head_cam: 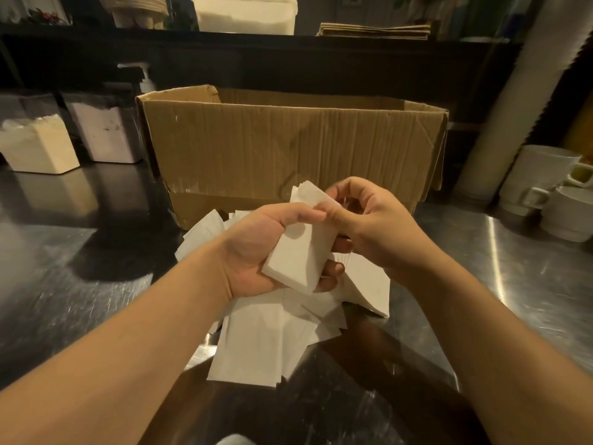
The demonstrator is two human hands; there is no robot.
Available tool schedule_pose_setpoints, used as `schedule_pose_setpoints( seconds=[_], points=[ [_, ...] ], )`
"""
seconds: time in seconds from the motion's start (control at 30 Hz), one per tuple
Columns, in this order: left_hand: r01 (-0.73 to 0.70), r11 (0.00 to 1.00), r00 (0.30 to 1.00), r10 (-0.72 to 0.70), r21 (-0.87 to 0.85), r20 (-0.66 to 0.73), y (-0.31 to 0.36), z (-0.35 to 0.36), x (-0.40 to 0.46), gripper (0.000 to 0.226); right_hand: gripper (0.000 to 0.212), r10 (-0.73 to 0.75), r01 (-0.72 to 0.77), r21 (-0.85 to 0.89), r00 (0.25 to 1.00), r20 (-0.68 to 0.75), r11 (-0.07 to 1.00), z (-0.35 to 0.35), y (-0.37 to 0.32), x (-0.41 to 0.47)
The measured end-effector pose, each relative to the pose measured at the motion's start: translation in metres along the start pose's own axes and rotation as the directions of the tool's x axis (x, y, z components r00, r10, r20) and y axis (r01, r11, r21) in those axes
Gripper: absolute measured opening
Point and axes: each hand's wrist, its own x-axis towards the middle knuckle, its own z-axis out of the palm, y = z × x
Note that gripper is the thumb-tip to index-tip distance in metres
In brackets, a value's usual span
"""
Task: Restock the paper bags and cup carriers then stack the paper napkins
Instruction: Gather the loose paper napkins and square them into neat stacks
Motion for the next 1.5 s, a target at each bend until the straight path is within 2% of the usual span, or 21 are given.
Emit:
schedule_pose_setpoints(
  seconds=[0.1, 0.17, 0.2, 0.27, 0.3, 0.33, 0.5, 0.7, 0.9, 0.97, 1.03, 1.2, 1.27, 1.33, 1.4, 1.5],
  points=[
    [0.020, 0.992, 1.000, -0.017, -0.124, 0.020, 0.002, -0.001, 0.001, 0.059, 0.015, 0.129, -0.129, 0.011, 0.987, -0.096, 0.992, -0.010, 0.000, 0.006],
    [-0.017, 0.984, 1.000, 0.012, -0.178, -0.028, 0.002, -0.002, 0.002, 0.056, 0.019, 0.273, -0.288, -0.111, 0.953, -0.132, 0.951, -0.017, 0.005, 0.014],
    [-0.040, 0.978, 0.998, 0.029, -0.203, -0.058, 0.002, -0.002, 0.003, 0.055, 0.025, 0.327, -0.350, -0.312, 0.937, -0.124, 0.883, -0.021, 0.011, 0.019],
    [-0.078, 0.959, 0.993, 0.049, -0.272, -0.108, 0.002, -0.004, 0.005, 0.050, 0.036, 0.421, -0.333, -0.701, 0.905, -0.051, 0.630, -0.023, 0.021, 0.024],
    [-0.090, 0.949, 0.991, 0.056, -0.301, -0.121, 0.002, -0.005, 0.005, 0.047, 0.041, 0.458, -0.287, -0.796, 0.889, -0.013, 0.533, -0.022, 0.024, 0.024],
    [-0.099, 0.943, 0.990, 0.060, -0.318, -0.131, 0.002, -0.006, 0.005, 0.044, 0.044, 0.490, -0.256, -0.833, 0.871, 0.021, 0.491, -0.022, 0.027, 0.024],
    [-0.118, 0.946, 0.985, 0.073, -0.302, -0.159, 0.001, -0.005, 0.006, 0.040, 0.052, 0.540, -0.311, -0.792, 0.842, 0.027, 0.525, -0.026, 0.028, 0.022],
    [-0.130, 0.947, 0.978, 0.073, -0.293, -0.197, 0.001, -0.004, 0.007, 0.036, 0.036, 0.503, -0.260, -0.794, 0.862, 0.066, 0.550, -0.029, 0.025, 0.021],
    [-0.133, 0.951, 0.974, 0.073, -0.278, -0.215, 0.000, -0.003, 0.008, 0.035, 0.057, 0.548, -0.291, -0.778, 0.832, 0.080, 0.556, -0.034, 0.021, 0.020],
    [-0.132, 0.953, 0.974, 0.074, -0.271, -0.215, 0.000, -0.004, 0.008, 0.037, 0.048, 0.548, -0.285, -0.773, 0.831, 0.095, 0.566, -0.033, 0.021, 0.020],
    [-0.134, 0.956, 0.973, 0.078, -0.261, -0.215, 0.000, -0.005, 0.008, 0.040, 0.034, 0.501, -0.258, -0.766, 0.860, 0.095, 0.589, -0.031, 0.021, 0.021],
    [-0.155, 0.955, 0.969, 0.097, -0.253, -0.228, -0.001, -0.007, 0.009, 0.049, 0.015, 0.367, -0.256, -0.602, 0.928, 0.067, 0.756, -0.038, 0.015, 0.016],
    [-0.162, 0.952, 0.970, 0.105, -0.261, -0.220, -0.001, -0.006, 0.009, 0.049, 0.019, 0.319, -0.244, -0.452, 0.943, 0.098, 0.858, -0.043, 0.010, 0.011],
    [-0.170, 0.949, 0.972, 0.116, -0.267, -0.207, -0.001, -0.006, 0.009, 0.047, 0.023, 0.260, -0.209, -0.247, 0.945, 0.196, 0.946, -0.048, 0.003, 0.005],
    [-0.178, 0.948, 0.973, 0.130, -0.264, -0.189, 0.000, -0.006, 0.010, 0.048, 0.020, 0.160, -0.159, -0.032, 0.925, 0.345, 0.987, -0.053, -0.002, 0.000],
    [-0.176, 0.943, 0.980, 0.141, -0.281, -0.139, 0.002, -0.005, 0.010, 0.053, 0.012, -0.015, -0.142, 0.271, 0.863, 0.506, 0.952, -0.053, -0.007, -0.005]
  ],
)
